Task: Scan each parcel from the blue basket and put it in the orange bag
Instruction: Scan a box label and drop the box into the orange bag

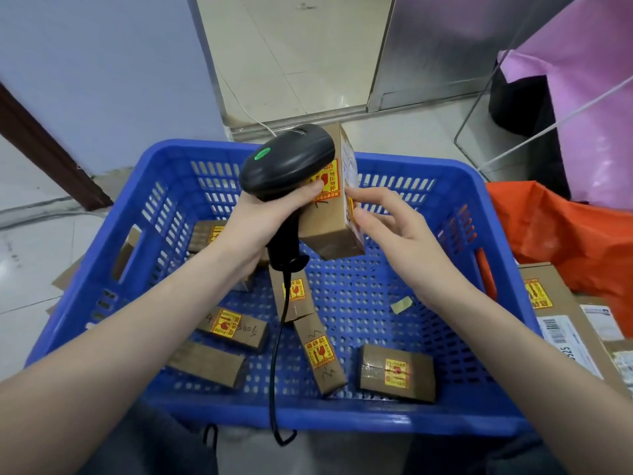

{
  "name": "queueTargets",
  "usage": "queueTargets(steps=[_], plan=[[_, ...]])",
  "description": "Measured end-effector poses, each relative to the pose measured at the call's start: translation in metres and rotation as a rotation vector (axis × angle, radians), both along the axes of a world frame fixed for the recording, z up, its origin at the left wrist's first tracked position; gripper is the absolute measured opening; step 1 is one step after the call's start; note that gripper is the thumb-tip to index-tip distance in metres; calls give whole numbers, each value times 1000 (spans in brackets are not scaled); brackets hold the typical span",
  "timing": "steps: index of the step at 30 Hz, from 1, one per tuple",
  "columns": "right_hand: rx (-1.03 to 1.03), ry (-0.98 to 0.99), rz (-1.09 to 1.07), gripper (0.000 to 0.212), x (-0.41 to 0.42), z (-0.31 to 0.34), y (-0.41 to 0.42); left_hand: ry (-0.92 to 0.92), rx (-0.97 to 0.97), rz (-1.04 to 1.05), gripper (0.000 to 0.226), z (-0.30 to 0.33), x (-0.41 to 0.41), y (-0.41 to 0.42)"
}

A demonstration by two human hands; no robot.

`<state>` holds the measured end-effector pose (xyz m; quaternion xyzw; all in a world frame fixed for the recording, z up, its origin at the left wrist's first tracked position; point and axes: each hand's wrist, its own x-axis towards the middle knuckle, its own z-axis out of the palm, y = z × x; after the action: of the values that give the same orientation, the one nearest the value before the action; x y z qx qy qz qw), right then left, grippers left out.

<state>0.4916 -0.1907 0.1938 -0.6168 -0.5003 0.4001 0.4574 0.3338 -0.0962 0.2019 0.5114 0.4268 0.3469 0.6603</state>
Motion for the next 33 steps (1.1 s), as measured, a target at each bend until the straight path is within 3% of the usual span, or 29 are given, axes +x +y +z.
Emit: queueTargets(steps=[2, 5, 7, 9, 11, 14, 19, 22, 27, 33], plan=[[43, 0, -39, 26, 1, 2, 1, -1, -17, -5, 42, -5, -1, -1], [40, -27, -207, 50, 2, 2, 2, -49, -97, -27, 41, -8, -2, -3], [-175, 49, -287, 88, 8, 0, 6, -79, -136, -43, 32, -9, -2, -3], [-398, 336, -253, 114, 12, -2, 10, -136, -169, -69, 24, -7, -4, -4], [-446, 579, -149, 96, 12, -3, 12, -159, -164, -105, 26, -5, -6, -3], [-370, 614, -104, 70, 10, -3, 14, -73, -83, -109, 27, -1, -9, 2], [-328, 407, -342, 70, 15, -6, 18, 105, 56, -45, 29, -3, -12, 12], [-323, 378, -416, 58, 14, -9, 20, 183, 108, -80, 15, -3, -14, 12], [-322, 331, -428, 57, 13, -8, 22, 314, 207, -151, 13, -3, -12, 8], [-310, 312, -430, 61, 12, -12, 22, 305, 188, -159, 14, -3, -10, 5]])
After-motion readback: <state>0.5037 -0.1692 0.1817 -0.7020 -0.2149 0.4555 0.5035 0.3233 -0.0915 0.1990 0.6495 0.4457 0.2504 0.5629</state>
